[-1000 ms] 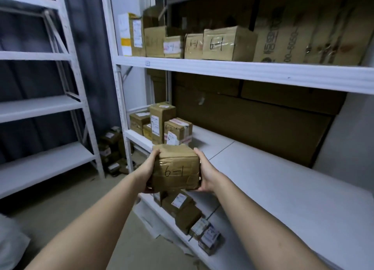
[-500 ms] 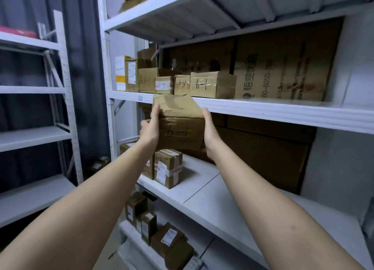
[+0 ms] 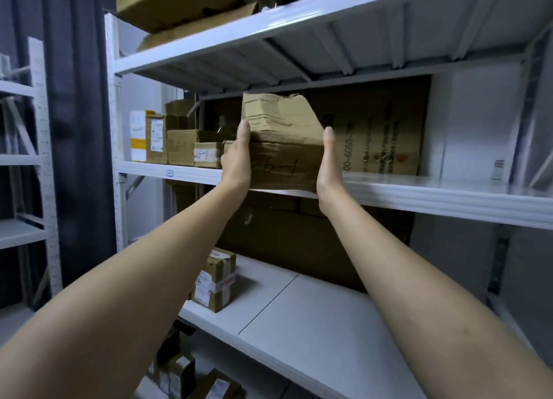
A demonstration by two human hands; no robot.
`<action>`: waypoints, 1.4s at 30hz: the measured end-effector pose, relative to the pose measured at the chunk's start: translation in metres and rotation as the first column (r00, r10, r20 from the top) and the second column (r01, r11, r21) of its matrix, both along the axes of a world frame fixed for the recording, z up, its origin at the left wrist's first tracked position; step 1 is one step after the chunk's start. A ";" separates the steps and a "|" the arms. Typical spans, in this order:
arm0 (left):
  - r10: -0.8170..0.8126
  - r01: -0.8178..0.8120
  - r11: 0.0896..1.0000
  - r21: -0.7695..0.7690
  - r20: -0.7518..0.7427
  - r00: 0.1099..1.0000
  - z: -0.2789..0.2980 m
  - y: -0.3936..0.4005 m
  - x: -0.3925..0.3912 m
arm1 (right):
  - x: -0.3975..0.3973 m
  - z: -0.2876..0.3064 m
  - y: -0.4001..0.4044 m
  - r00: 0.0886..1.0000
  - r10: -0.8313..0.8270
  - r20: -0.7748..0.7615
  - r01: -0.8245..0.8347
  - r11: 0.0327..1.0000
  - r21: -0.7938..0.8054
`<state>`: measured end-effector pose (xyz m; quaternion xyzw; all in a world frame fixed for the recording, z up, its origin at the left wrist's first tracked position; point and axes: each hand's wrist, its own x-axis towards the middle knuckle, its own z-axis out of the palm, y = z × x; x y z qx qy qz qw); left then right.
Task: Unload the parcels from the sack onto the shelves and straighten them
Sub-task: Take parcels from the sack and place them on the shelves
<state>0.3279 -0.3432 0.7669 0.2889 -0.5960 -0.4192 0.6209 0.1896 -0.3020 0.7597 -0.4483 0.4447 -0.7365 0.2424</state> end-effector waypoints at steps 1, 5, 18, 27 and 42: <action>-0.039 0.040 0.999 -0.026 0.024 0.999 0.006 0.002 -0.009 | -0.008 0.004 0.004 1.000 -0.023 0.013 0.024 1.000 -0.009; -0.129 0.130 0.992 -0.004 0.082 0.988 0.017 0.006 -0.045 | -0.044 0.014 0.015 0.995 -0.089 0.048 0.090 0.996 -0.019; -0.245 0.237 0.965 0.110 0.064 0.967 0.002 -0.018 -0.136 | -0.122 0.020 0.016 0.941 -0.274 -0.198 0.306 0.939 0.159; -0.229 0.232 0.973 -0.014 0.095 0.969 -0.006 -0.094 -0.114 | -0.089 0.009 -0.045 0.868 -0.406 -0.285 0.448 0.889 0.098; 0.530 -0.128 0.709 -0.694 0.404 0.745 -0.014 -0.185 -0.072 | -0.069 0.006 -0.096 0.764 -0.555 -0.330 0.604 0.794 0.063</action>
